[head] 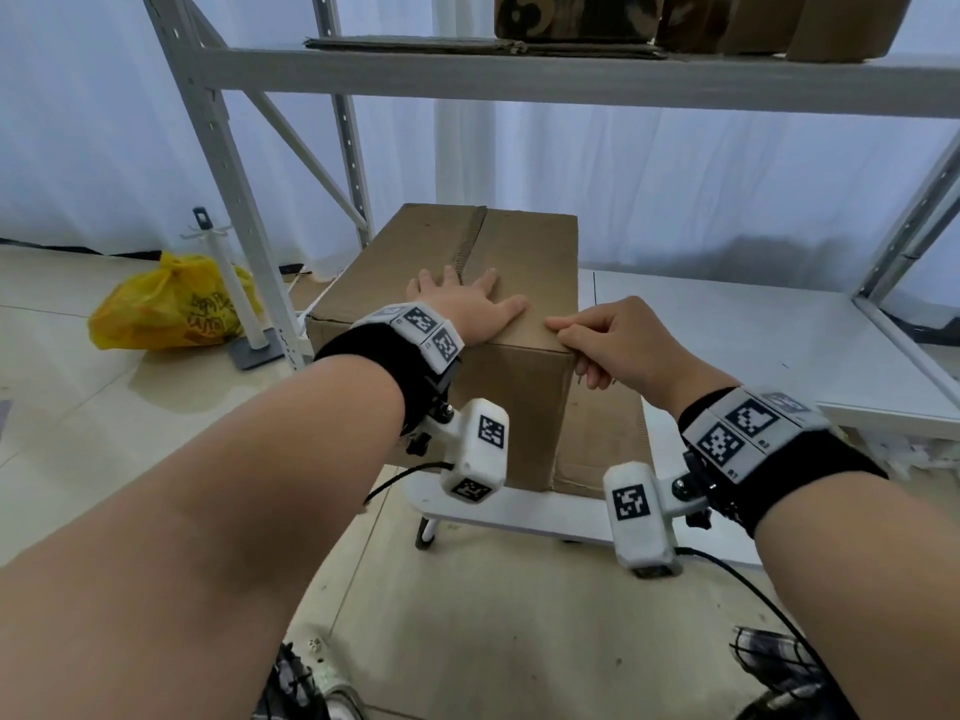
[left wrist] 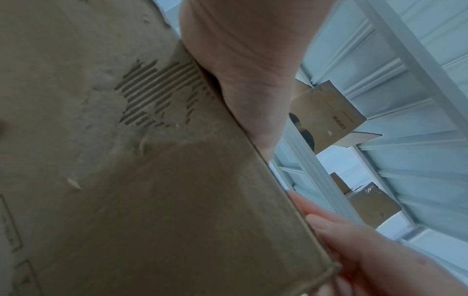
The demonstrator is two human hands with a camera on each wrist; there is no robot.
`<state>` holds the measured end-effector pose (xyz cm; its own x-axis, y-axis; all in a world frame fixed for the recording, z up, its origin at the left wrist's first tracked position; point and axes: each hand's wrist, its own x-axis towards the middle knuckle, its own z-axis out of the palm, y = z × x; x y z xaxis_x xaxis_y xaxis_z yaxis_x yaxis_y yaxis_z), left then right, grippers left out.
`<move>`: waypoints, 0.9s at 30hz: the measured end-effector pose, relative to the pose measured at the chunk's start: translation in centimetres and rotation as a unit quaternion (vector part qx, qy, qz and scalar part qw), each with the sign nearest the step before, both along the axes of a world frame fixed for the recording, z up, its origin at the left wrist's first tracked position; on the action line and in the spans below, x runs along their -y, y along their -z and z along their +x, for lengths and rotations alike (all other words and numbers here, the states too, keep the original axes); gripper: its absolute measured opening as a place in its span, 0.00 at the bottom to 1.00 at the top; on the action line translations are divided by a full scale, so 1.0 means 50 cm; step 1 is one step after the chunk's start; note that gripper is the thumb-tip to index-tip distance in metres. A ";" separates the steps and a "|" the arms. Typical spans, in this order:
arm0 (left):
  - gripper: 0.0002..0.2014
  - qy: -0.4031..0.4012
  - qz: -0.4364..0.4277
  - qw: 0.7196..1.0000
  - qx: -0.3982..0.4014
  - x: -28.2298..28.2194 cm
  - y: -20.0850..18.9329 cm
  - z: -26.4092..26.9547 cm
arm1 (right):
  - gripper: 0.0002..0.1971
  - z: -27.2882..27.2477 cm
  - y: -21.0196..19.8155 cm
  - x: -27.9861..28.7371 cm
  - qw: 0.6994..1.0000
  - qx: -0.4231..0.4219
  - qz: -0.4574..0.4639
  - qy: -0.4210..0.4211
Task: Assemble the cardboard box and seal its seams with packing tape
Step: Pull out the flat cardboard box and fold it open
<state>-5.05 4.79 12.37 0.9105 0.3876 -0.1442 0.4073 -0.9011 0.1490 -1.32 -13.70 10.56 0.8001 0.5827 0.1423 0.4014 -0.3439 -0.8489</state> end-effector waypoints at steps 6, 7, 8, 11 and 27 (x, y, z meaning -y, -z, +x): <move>0.32 0.111 0.035 0.992 0.055 -0.016 0.013 0.014 | 0.16 0.080 -0.006 -0.006 0.996 0.047 -0.001 0.075; 0.32 0.127 0.032 0.989 0.063 -0.018 0.013 0.014 | 0.18 0.099 -0.009 -0.012 0.995 0.060 -0.010 0.085; 0.31 0.139 0.027 0.987 0.071 -0.022 0.013 0.015 | 0.20 0.120 -0.012 -0.018 0.993 0.068 -0.029 0.089; 0.29 0.168 -0.001 0.981 0.097 -0.044 0.011 0.021 | 0.26 0.181 -0.021 -0.041 0.987 0.076 -0.103 0.094; 0.36 0.056 -0.024 0.997 0.043 -0.149 -0.012 0.130 | 0.39 0.402 -0.044 -0.212 0.967 0.057 -0.243 0.049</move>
